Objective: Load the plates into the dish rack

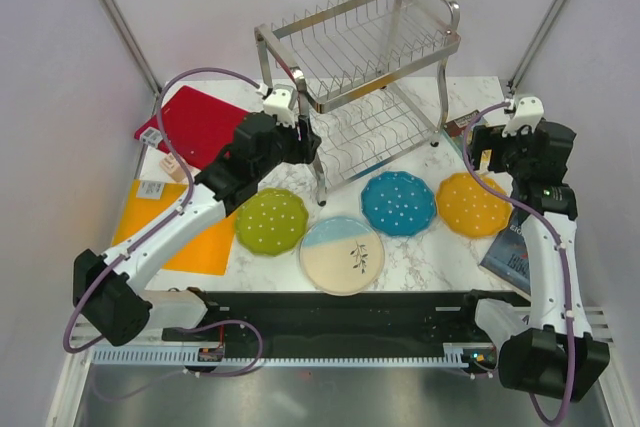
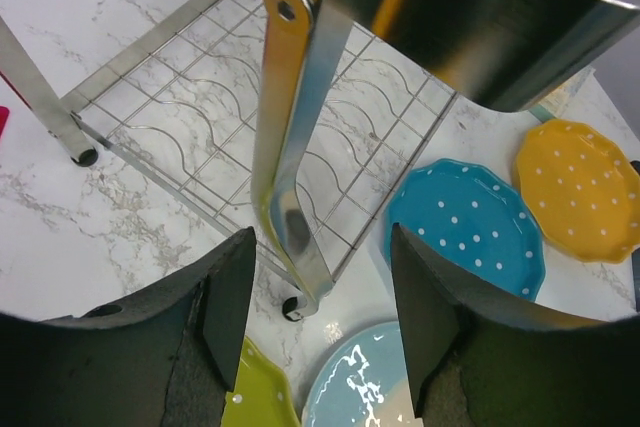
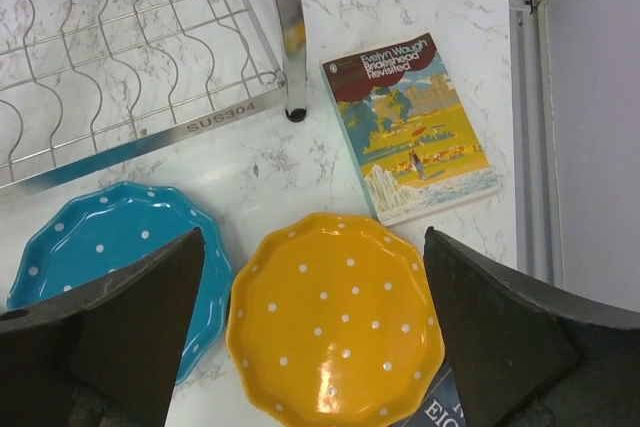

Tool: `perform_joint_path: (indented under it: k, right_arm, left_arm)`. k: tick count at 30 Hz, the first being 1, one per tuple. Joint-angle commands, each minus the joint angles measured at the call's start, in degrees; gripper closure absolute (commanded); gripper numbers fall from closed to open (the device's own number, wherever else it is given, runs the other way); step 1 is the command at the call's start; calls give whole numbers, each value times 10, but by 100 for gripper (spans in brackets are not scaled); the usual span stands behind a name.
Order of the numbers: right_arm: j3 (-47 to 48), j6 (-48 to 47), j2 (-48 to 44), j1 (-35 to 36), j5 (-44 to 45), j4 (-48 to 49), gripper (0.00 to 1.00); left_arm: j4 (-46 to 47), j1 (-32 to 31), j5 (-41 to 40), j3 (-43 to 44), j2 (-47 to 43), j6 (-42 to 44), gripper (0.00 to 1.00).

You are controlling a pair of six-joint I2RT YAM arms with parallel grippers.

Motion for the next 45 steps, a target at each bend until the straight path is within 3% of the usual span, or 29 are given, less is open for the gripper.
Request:
perform_joint_path:
  k: [1, 4, 6, 13, 25, 32, 36, 39, 42, 43, 45]
  right_arm:
    - [-30, 11, -9, 2, -15, 84, 2]
    - [-35, 16, 6, 2, -36, 109, 2]
    - [-12, -17, 39, 1, -108, 106, 2]
    - [127, -86, 235, 3, -193, 87, 4]
    - [384, -129, 510, 6, -227, 83, 13]
    - [478, -116, 588, 23, -231, 90, 15]
    - [487, -116, 601, 40, -228, 90, 19]
    - [483, -118, 604, 52, -215, 90, 29]
    - [478, -110, 604, 57, -204, 94, 58]
    - [476, -104, 600, 57, -187, 95, 78]
    - [460, -103, 588, 57, -169, 96, 92]
  left_arm:
    - [37, -11, -35, 0, 19, -22, 40]
    - [51, -11, -49, -2, 34, 4, 45]
    - [53, -10, -52, 4, 38, 16, 48]
    - [68, -10, -59, 1, 52, 9, 71]
    - [75, -10, -69, 20, 85, 23, 74]
    - [63, -10, -75, 33, 92, 28, 74]
    - [57, -10, -75, 30, 93, 23, 74]
    - [58, -10, -78, 26, 91, 21, 74]
    - [57, -10, -85, 22, 87, 23, 74]
    - [56, -10, -87, 22, 86, 25, 74]
    - [58, -10, -96, 21, 83, 34, 75]
